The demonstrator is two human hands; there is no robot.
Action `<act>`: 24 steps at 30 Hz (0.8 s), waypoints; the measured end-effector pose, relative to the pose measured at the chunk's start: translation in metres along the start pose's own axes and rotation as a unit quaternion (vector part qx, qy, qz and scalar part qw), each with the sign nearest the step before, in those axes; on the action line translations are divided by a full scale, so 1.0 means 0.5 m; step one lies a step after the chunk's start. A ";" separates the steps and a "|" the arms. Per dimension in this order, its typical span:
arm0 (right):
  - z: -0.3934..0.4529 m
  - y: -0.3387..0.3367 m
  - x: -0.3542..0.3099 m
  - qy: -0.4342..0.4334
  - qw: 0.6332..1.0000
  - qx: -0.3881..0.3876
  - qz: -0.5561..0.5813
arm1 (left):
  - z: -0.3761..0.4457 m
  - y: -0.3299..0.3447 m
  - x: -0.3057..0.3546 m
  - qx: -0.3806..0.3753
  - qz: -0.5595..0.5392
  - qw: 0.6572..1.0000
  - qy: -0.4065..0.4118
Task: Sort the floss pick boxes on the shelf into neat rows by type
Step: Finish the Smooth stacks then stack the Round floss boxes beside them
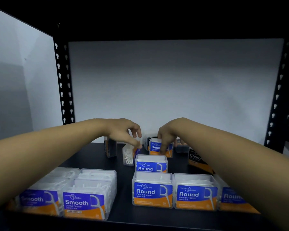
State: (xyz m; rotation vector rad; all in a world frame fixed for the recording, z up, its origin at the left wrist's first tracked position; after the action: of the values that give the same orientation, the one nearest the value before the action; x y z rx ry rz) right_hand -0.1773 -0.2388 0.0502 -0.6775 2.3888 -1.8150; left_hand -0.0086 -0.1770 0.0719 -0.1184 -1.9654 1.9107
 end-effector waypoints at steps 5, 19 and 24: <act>-0.027 -0.009 0.003 -0.023 0.998 0.054 0.001 | 0.019 0.013 0.023 0.003 0.097 0.993 -0.074; -0.075 -0.013 0.008 -0.060 0.995 0.082 0.008 | 0.022 -0.004 0.059 0.024 0.089 0.993 -0.076; -0.101 -0.031 0.035 -0.061 0.992 0.102 0.051 | -0.004 -0.038 0.062 0.019 0.017 0.996 -0.085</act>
State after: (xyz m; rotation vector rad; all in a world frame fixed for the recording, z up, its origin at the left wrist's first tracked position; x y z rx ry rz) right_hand -0.2040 -0.2031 0.0837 -0.6149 2.0850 -1.8823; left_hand -0.0325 -0.1662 0.0972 0.0230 -2.0451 2.0394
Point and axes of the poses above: each hand's wrist, its own z-axis towards the middle knuckle, its own y-axis out of the palm, x = y × z, the point moved 5 cm from there along z, towards the middle knuckle, and after that the axes turned 5 degrees about -z, right-handed, at the moved point
